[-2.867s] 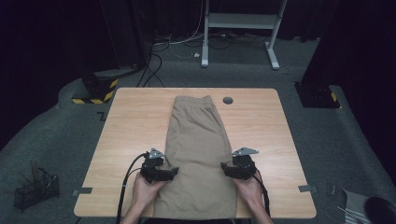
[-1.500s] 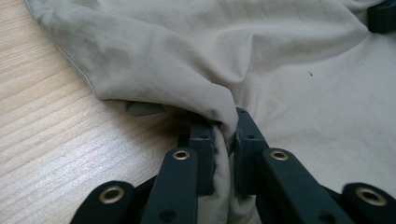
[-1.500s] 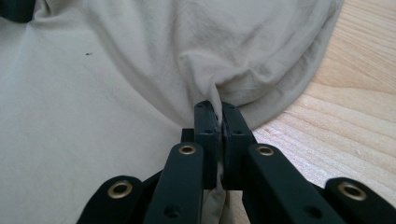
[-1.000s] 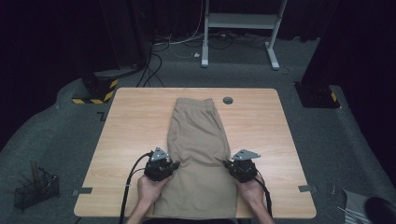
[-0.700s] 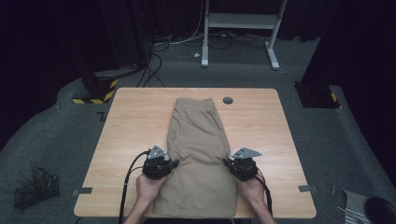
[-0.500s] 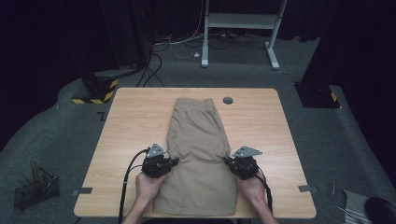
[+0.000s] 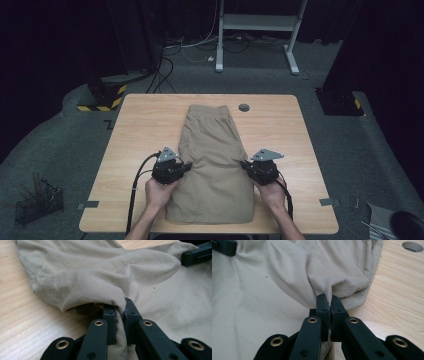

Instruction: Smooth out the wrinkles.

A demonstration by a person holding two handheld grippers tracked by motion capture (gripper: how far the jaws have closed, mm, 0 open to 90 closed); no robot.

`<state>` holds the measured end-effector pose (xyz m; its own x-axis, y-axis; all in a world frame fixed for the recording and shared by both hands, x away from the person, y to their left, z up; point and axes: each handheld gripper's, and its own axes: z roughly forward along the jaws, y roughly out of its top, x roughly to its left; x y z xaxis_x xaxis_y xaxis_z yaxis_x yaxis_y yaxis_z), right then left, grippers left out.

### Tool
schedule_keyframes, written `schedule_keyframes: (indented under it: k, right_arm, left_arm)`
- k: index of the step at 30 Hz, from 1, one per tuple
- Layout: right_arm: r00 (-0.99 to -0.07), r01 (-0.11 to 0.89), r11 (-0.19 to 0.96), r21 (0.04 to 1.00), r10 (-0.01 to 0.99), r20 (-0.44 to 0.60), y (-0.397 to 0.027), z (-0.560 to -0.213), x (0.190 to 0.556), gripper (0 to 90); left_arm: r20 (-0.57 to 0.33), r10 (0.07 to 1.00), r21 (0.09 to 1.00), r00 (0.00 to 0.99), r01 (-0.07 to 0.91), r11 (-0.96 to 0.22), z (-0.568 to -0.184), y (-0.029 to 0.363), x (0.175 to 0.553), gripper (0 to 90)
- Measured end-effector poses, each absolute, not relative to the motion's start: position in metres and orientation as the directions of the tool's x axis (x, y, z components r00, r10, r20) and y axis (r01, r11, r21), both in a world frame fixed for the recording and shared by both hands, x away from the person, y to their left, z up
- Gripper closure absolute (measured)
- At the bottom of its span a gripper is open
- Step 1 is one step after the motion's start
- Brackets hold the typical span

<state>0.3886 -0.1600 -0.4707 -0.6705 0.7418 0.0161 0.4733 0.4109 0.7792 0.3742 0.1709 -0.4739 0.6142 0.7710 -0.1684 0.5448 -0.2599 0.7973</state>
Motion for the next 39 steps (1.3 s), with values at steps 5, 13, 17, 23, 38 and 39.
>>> schedule_keyframes:
  k: [5,13,17,23,38,39]
  right_arm:
    - [-0.664,0.473,0.401,0.785,0.747,0.018,-0.161,-0.465,0.391,87.7]
    - [-0.654,0.458,0.408,0.790,0.757,-0.012,-0.156,-0.454,0.395,87.7]
    - [-0.649,0.449,0.392,0.803,0.761,-0.008,-0.156,-0.450,0.397,87.7]
    - [-0.650,0.439,0.391,0.809,0.760,-0.014,-0.154,-0.442,0.399,87.7]
    - [-0.659,0.398,0.377,0.837,0.752,-0.026,-0.158,-0.419,0.399,87.7]
    - [-0.658,0.395,0.377,0.838,0.752,-0.028,-0.158,-0.417,0.398,87.7]
  left_arm:
    - [-0.163,0.768,0.809,0.619,0.530,-0.255,-0.467,0.172,0.378,83.2]
    - [-0.152,0.767,0.816,0.624,0.517,-0.258,-0.458,0.174,0.383,83.2]
    - [-0.159,0.766,0.822,0.623,0.513,-0.247,-0.453,0.176,0.384,83.2]
    - [-0.137,0.766,0.824,0.629,0.501,-0.265,-0.443,0.176,0.386,83.2]
    - [-0.129,0.757,0.849,0.640,0.466,-0.250,-0.421,0.178,0.386,83.2]
    - [-0.137,0.757,0.849,0.640,0.469,-0.243,-0.419,0.178,0.383,83.2]
